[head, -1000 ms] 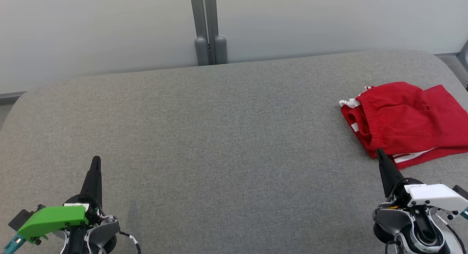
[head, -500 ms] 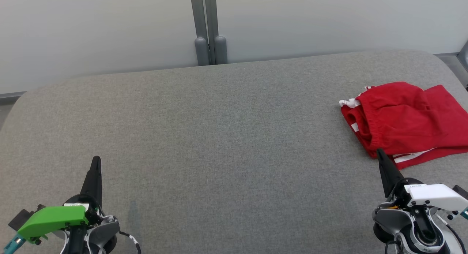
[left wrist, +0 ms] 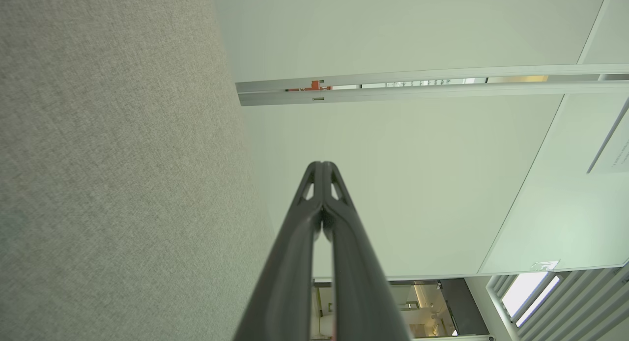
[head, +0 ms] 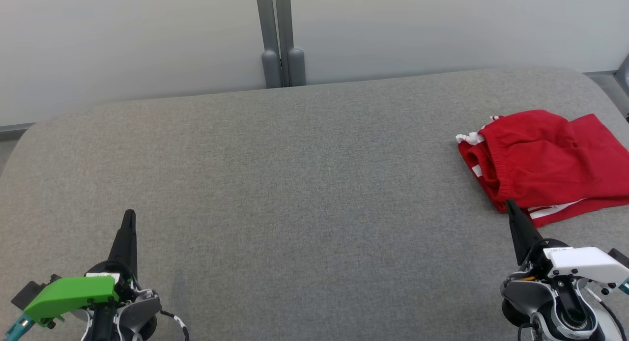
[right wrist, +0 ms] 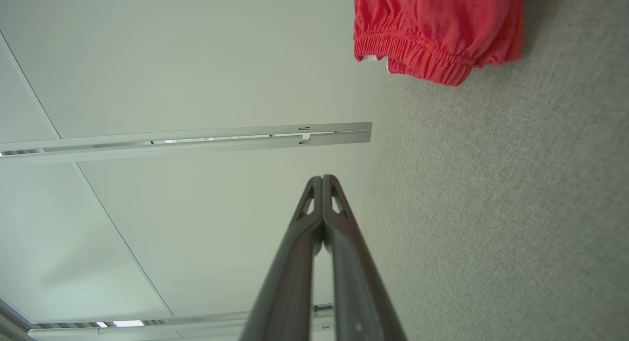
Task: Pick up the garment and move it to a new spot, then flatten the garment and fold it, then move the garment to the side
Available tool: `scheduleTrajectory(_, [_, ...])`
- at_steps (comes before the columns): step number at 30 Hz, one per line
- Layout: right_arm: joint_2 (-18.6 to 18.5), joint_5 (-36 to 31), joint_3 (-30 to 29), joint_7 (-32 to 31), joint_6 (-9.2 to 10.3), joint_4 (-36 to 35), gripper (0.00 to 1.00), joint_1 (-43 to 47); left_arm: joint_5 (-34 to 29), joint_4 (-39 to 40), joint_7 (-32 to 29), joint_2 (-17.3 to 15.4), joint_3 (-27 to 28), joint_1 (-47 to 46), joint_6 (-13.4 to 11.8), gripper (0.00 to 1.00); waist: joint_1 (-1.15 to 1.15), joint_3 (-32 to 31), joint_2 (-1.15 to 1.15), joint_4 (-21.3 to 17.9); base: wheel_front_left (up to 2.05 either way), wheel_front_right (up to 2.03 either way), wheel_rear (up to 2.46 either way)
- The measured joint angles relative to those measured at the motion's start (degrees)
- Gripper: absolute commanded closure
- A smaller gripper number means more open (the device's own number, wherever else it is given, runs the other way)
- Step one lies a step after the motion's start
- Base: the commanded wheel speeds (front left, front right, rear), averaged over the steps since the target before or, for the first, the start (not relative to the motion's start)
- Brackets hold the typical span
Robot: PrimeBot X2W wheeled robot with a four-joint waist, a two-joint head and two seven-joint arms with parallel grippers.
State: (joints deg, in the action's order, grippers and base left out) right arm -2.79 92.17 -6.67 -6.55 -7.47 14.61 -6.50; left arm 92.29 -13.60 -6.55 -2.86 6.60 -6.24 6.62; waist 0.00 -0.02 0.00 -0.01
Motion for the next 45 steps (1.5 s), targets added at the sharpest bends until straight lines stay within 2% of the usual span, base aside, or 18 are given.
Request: scheduleTrajectory(45, [0.0,0.0,0.0,0.0,0.00,0.0,1.00,0.0,0.0,0.0,0.0,0.0,0.0,0.0,0.0,1.00,0.00,0.0,0.00,0.0,0.00,0.00,0.00])
